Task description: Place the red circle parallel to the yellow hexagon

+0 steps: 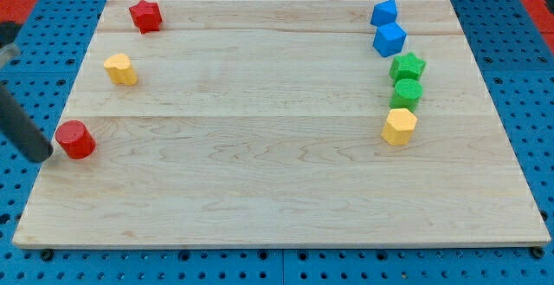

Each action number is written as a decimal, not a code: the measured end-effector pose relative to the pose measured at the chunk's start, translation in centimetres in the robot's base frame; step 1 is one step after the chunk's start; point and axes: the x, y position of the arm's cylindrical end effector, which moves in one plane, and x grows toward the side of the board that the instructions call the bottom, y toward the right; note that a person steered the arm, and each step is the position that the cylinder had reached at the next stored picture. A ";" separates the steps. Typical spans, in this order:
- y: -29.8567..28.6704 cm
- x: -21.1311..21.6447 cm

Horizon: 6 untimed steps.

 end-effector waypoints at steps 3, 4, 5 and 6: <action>6.5 0.7; 9.6 1.9; 13.1 1.8; 14.5 0.7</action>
